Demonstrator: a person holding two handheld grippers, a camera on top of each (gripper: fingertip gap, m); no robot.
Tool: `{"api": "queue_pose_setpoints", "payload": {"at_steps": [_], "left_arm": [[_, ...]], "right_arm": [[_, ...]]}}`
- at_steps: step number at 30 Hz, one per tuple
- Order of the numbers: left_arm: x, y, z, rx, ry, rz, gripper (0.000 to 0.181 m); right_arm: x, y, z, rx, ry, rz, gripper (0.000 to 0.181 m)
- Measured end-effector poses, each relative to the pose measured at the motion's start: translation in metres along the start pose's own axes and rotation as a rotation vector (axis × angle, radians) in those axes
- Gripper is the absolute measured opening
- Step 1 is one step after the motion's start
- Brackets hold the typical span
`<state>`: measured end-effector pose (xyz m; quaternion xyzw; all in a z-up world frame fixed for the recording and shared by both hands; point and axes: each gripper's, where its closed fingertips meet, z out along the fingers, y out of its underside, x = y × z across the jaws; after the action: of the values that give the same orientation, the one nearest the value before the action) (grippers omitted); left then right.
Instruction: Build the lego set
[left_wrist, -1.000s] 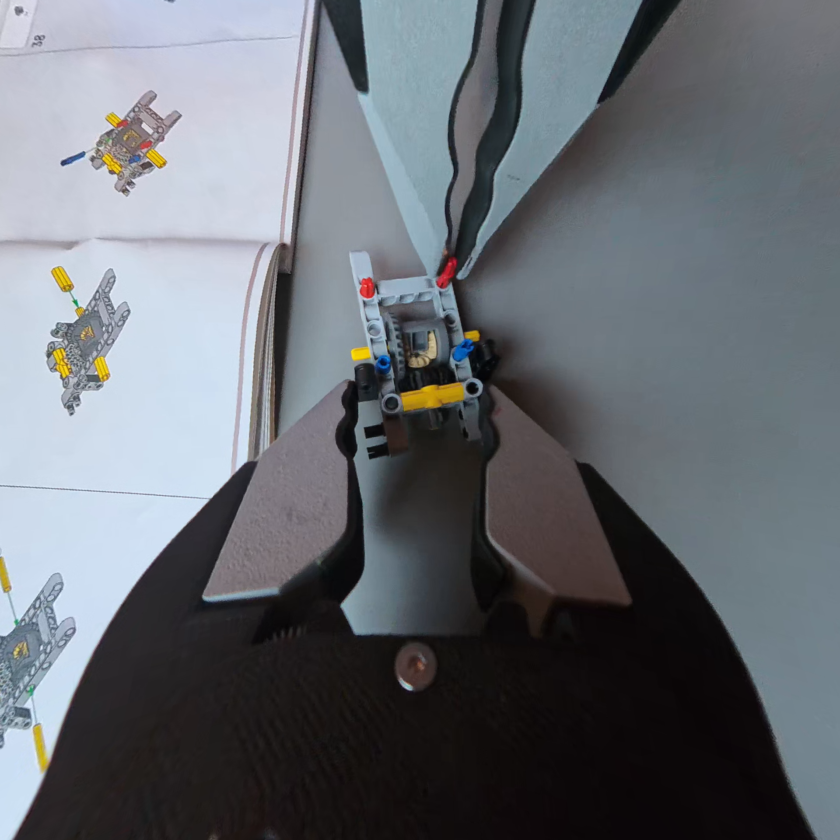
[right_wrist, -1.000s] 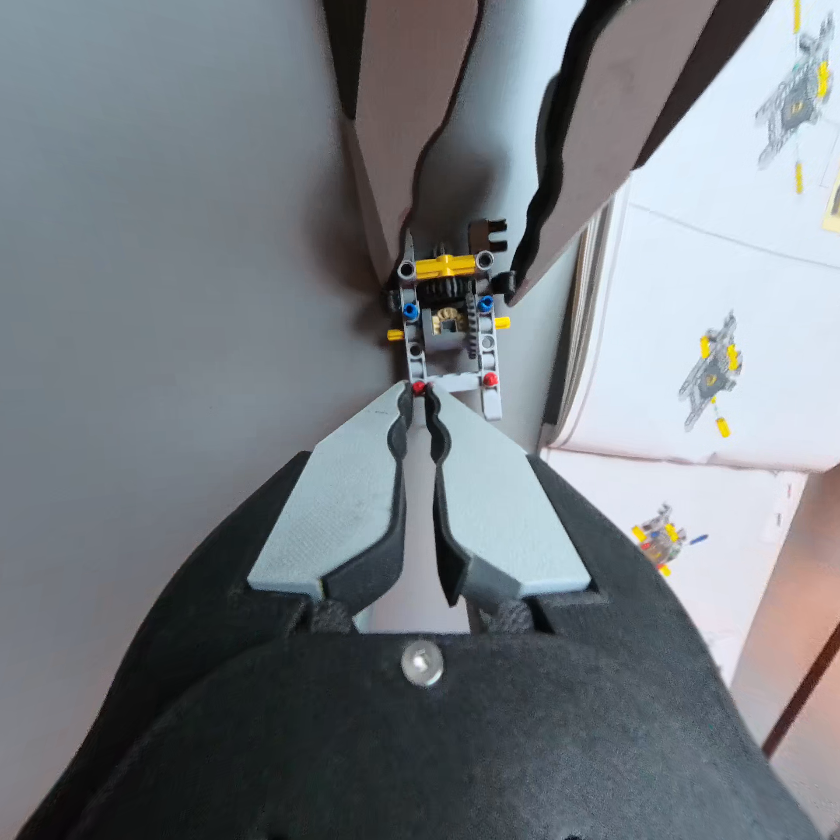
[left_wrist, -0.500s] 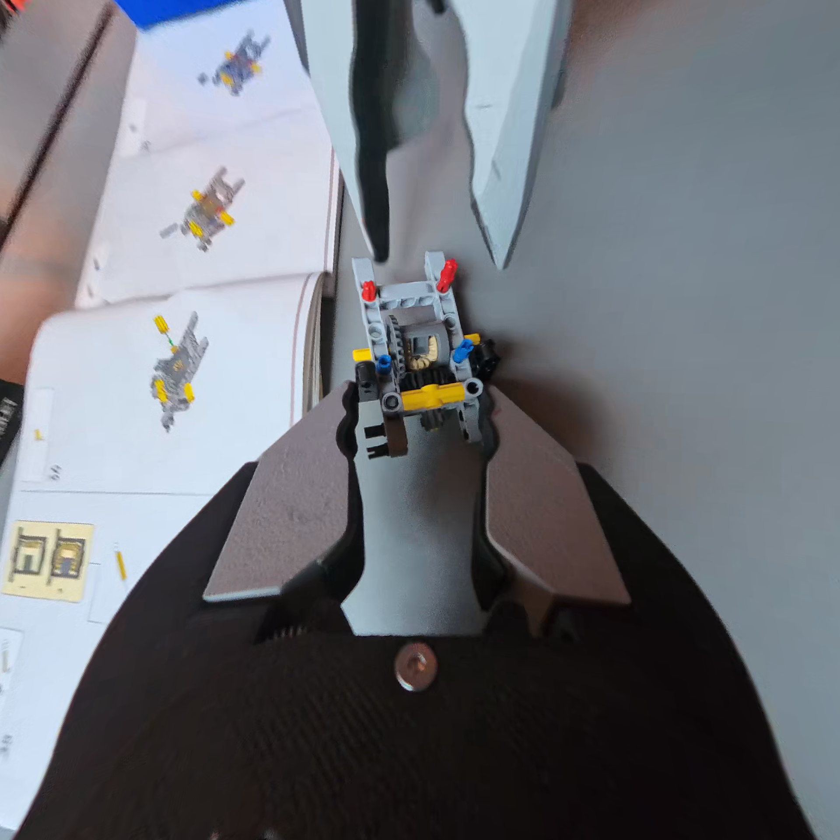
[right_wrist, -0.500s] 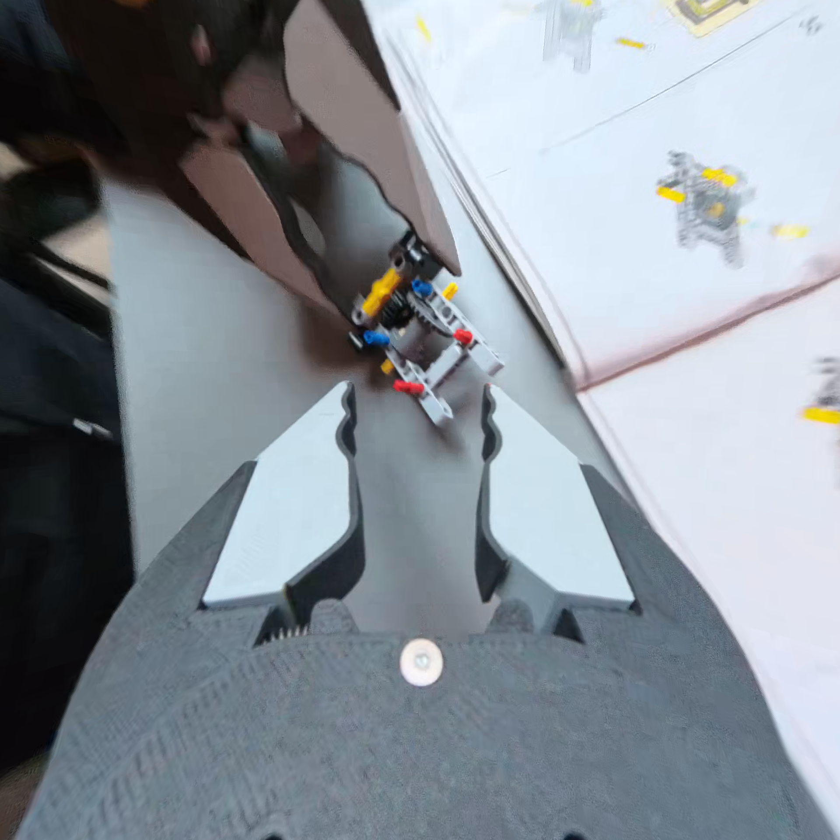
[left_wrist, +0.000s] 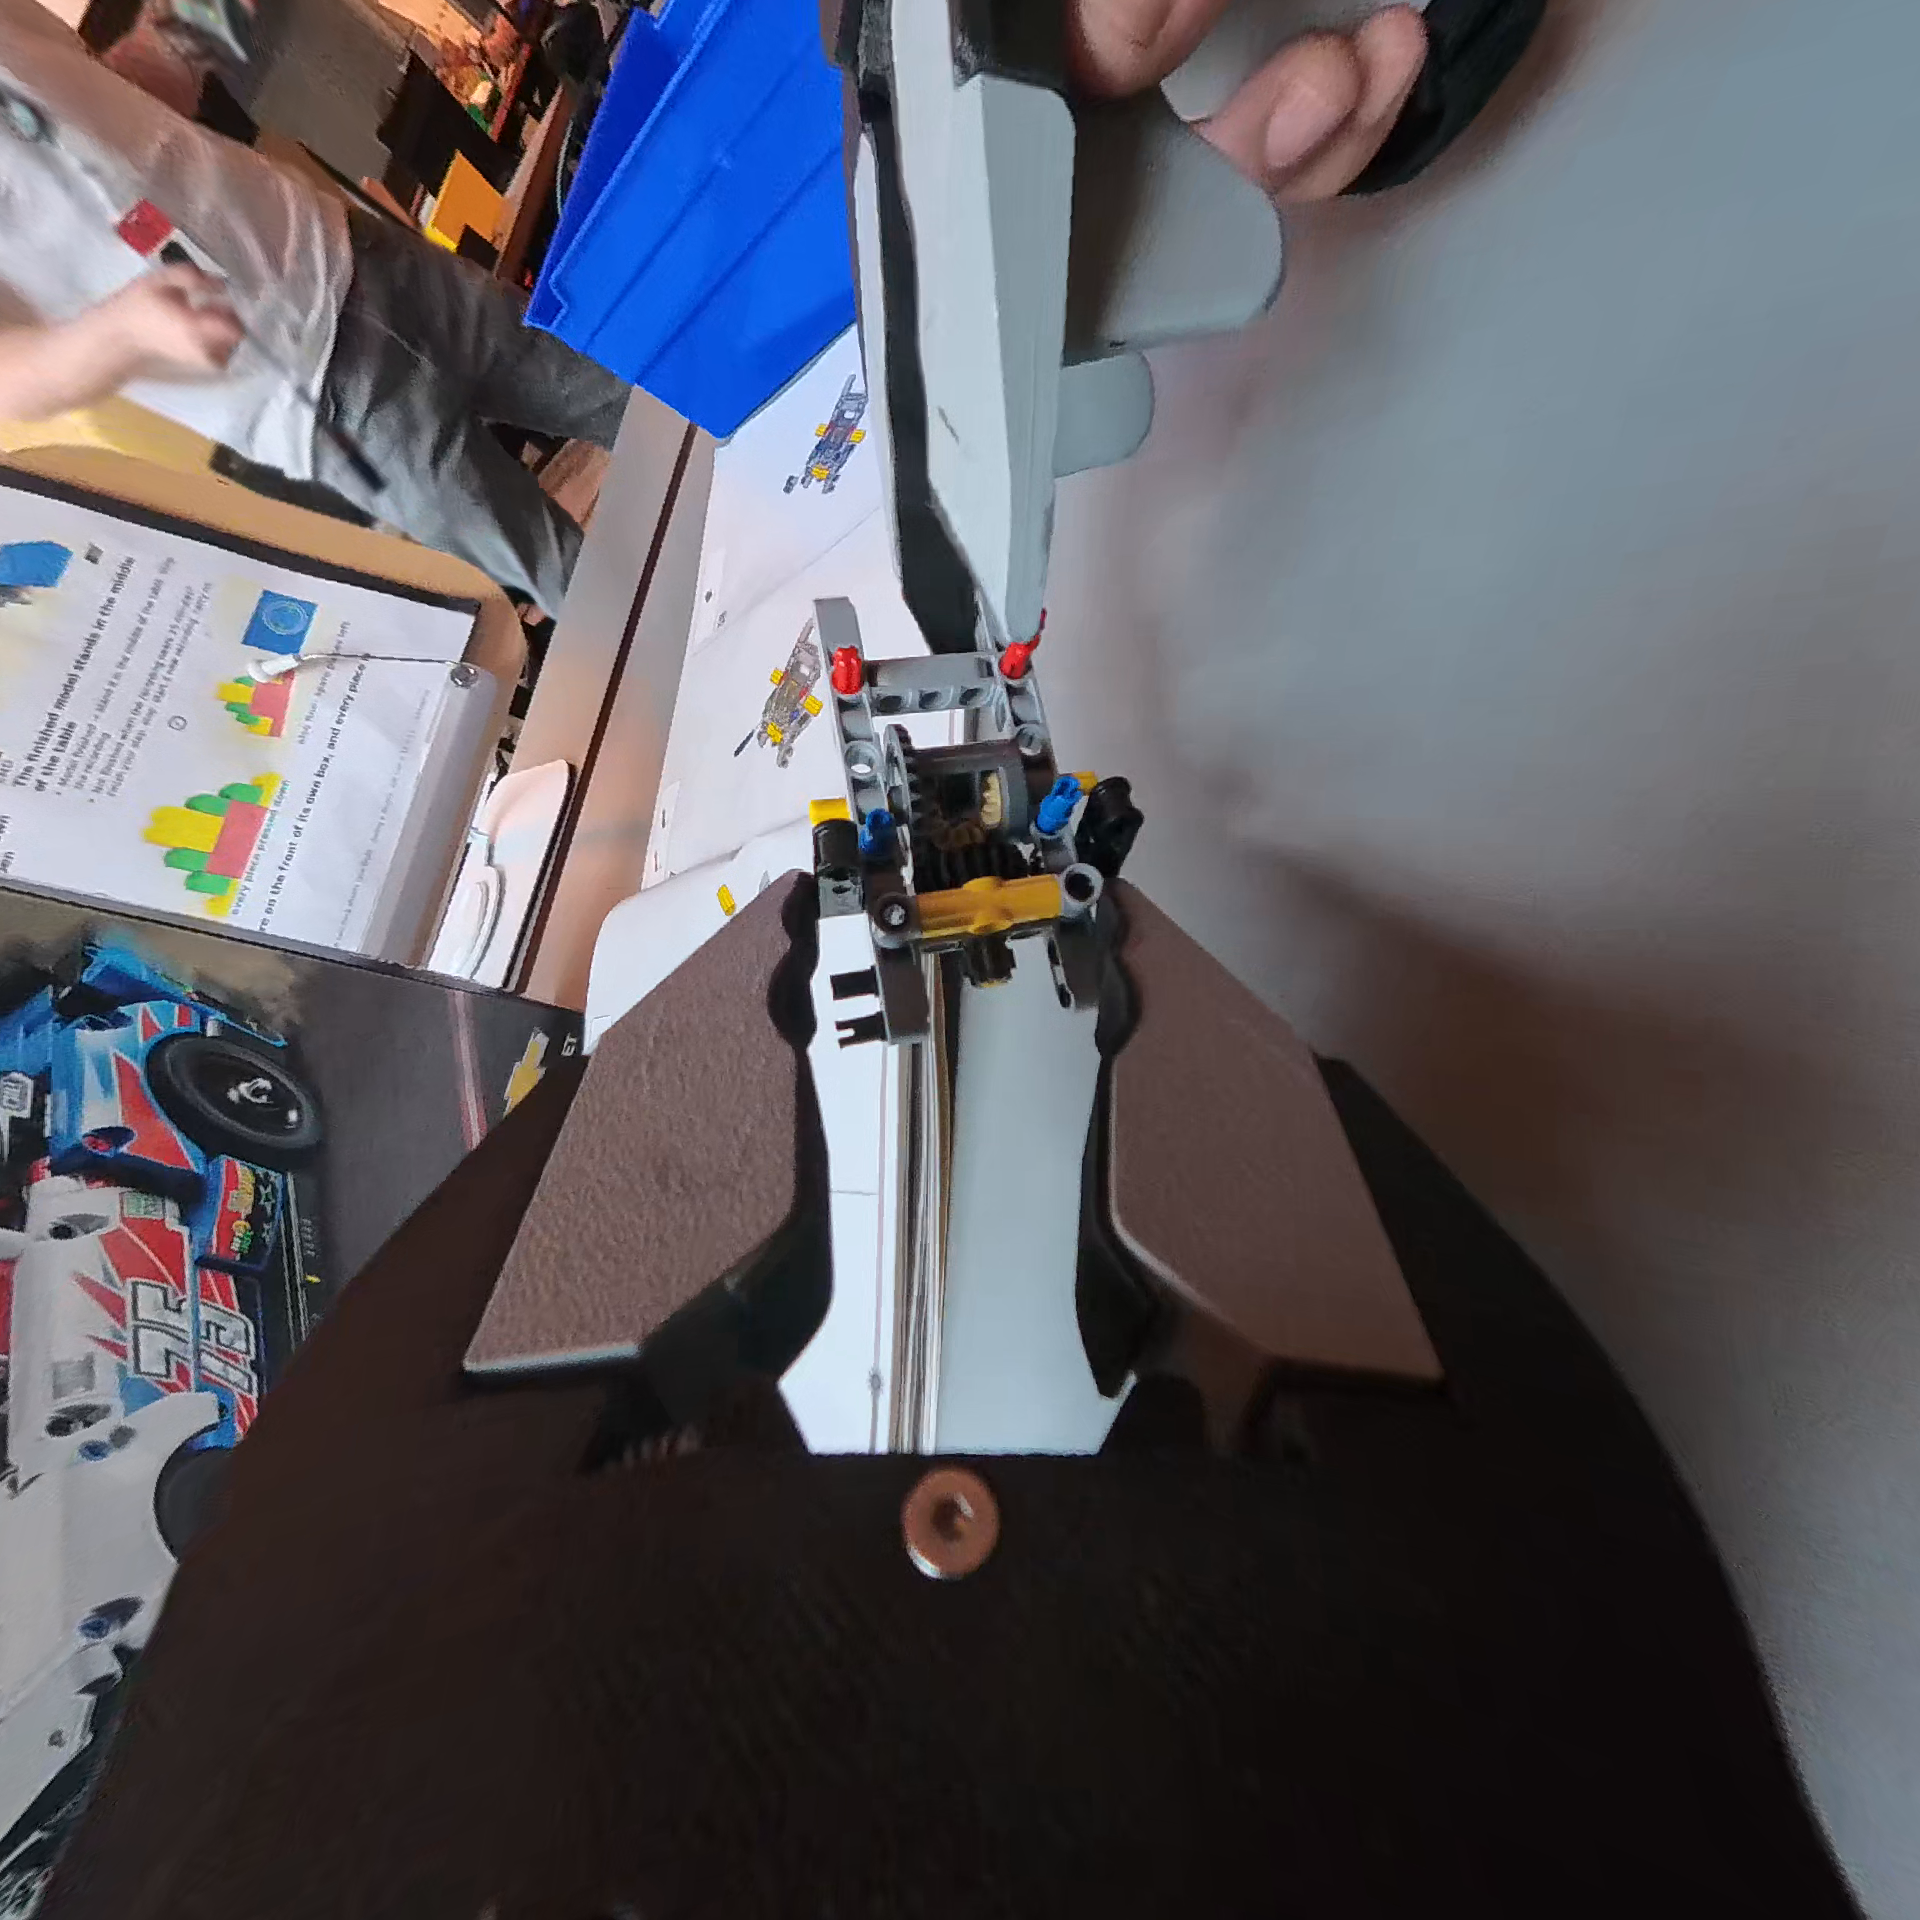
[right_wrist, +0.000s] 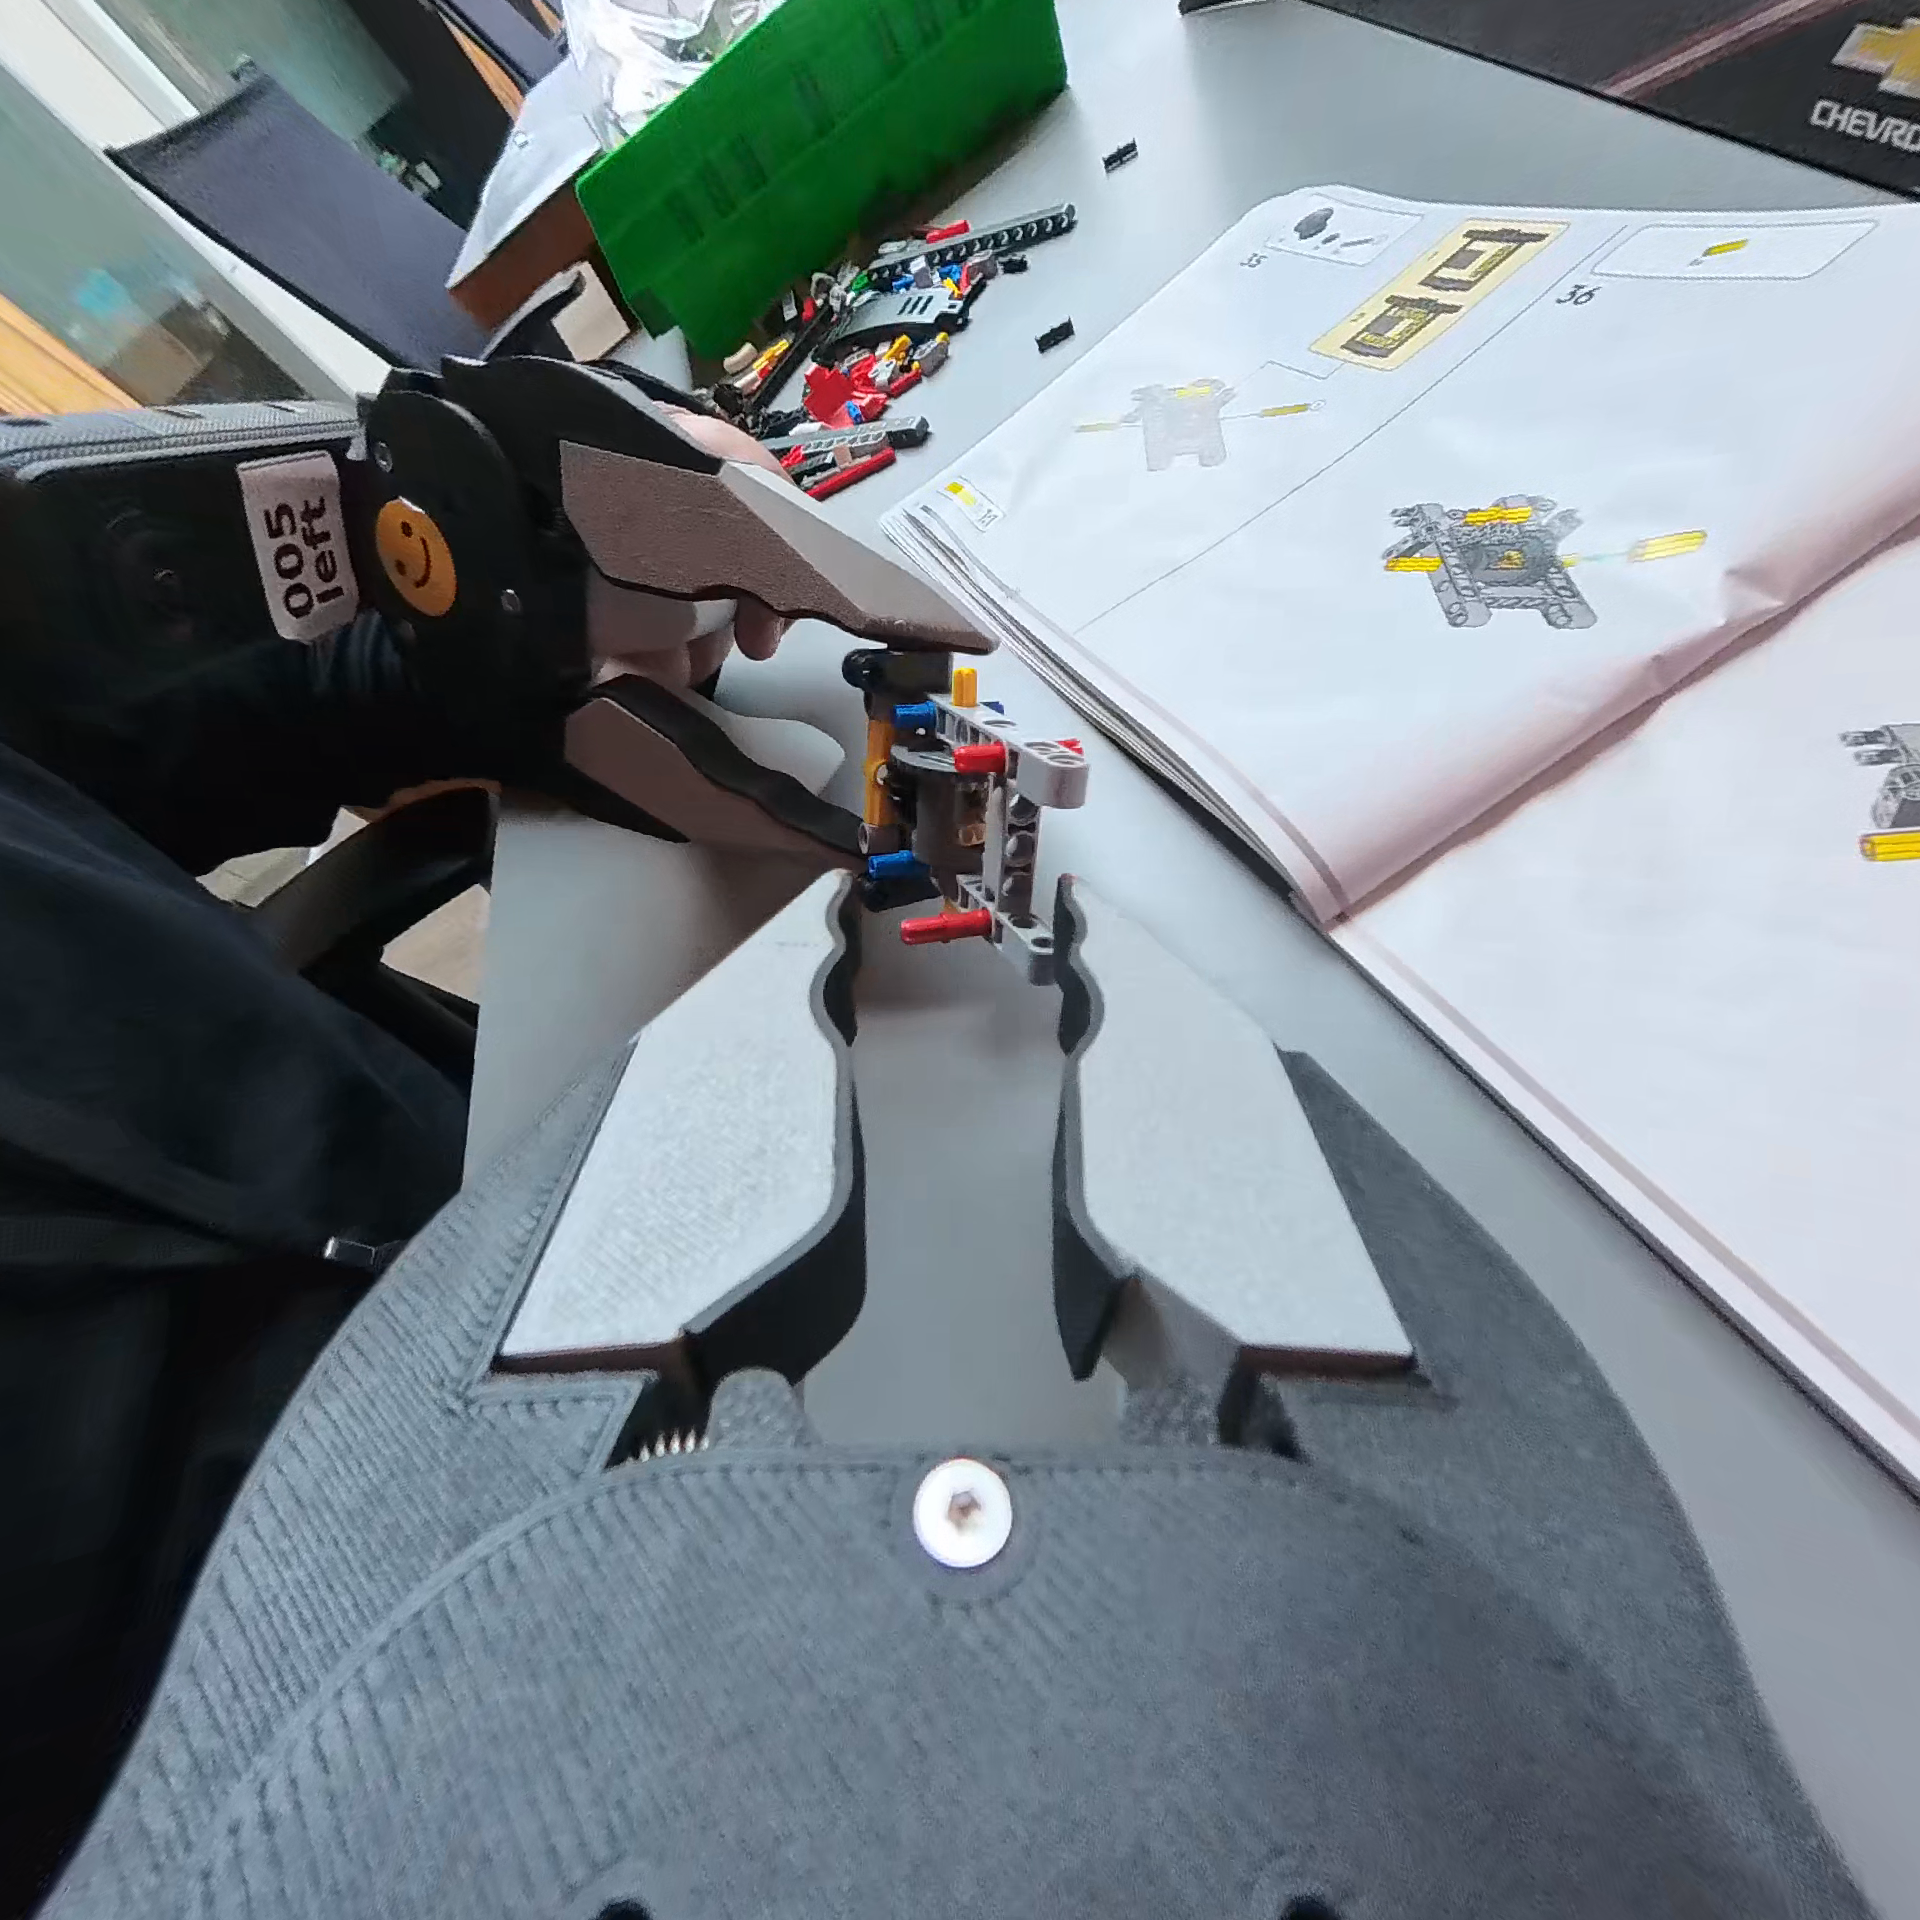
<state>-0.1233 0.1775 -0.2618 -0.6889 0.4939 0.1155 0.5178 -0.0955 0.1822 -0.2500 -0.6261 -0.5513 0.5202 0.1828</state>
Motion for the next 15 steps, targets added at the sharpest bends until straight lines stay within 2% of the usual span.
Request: {"api": "queue_pose_setpoints", "payload": {"at_steps": [4, 7, 8, 10, 15], "left_arm": [[-0.002, 0.0, 0.0, 0.003, -0.01, -0.005, 0.052], [-0.006, 0.002, -0.001, -0.002, -0.028, -0.012, 0.052], [-0.009, 0.001, -0.002, 0.005, -0.036, -0.02, 0.052], [-0.013, -0.002, -0.005, 0.022, -0.047, -0.041, 0.052], [-0.02, -0.008, -0.011, 0.051, -0.099, -0.017, 0.052]], "right_arm": [[0.004, -0.003, -0.001, 0.035, 0.005, -0.017, 0.031], [0.011, -0.006, -0.005, 0.051, 0.04, -0.053, 0.044], [0.01, -0.006, -0.006, 0.048, 0.028, -0.062, 0.043], [0.002, -0.01, -0.006, 0.065, -0.021, -0.088, 0.029], [-0.009, -0.02, -0.003, 0.138, -0.046, -0.198, 0.033]]}}
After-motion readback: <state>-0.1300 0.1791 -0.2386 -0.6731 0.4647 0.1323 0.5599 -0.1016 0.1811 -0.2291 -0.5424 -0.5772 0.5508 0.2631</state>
